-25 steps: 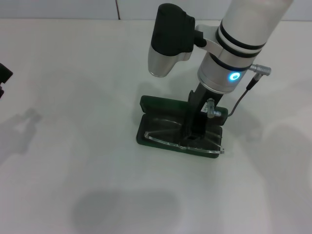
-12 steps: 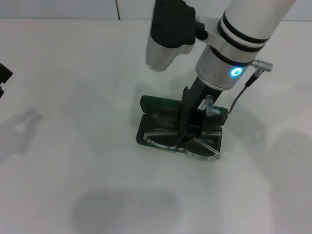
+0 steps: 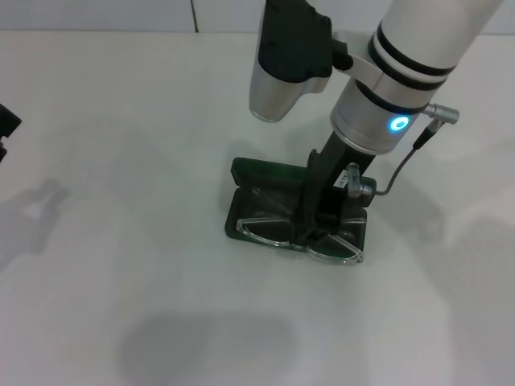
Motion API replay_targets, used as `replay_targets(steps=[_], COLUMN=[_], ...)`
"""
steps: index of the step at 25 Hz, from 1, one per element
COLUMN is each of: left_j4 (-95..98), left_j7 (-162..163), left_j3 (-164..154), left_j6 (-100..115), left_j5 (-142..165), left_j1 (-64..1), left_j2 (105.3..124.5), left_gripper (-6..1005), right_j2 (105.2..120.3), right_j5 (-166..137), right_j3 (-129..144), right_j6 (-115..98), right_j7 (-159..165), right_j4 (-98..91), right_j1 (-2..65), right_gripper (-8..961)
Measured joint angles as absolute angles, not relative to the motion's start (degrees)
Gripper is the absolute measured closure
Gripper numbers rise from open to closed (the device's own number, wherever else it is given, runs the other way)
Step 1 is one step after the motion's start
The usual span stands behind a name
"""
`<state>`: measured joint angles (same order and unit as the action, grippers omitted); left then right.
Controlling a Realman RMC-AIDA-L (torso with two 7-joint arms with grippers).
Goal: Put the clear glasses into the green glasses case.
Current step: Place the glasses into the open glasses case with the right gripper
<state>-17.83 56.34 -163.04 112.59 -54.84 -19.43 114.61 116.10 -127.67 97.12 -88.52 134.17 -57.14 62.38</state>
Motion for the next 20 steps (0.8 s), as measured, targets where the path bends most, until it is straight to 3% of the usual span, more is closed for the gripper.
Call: replay_targets(steps=[20], left_j4=[-17.93], left_j7=[56.34], left_j3=[-163.04], left_j6=[112.48], left_j5=[-54.84], left_j1=[-19.51], left_j2=[114.61], left_gripper=[747], right_j2=[116.19], right_j5=[-130.15], right_j3=[97.98], right_j6=[-87.96], right_j7=[134.70], right_j4=[-57.43], right_j1=[62.42], right_gripper=[677])
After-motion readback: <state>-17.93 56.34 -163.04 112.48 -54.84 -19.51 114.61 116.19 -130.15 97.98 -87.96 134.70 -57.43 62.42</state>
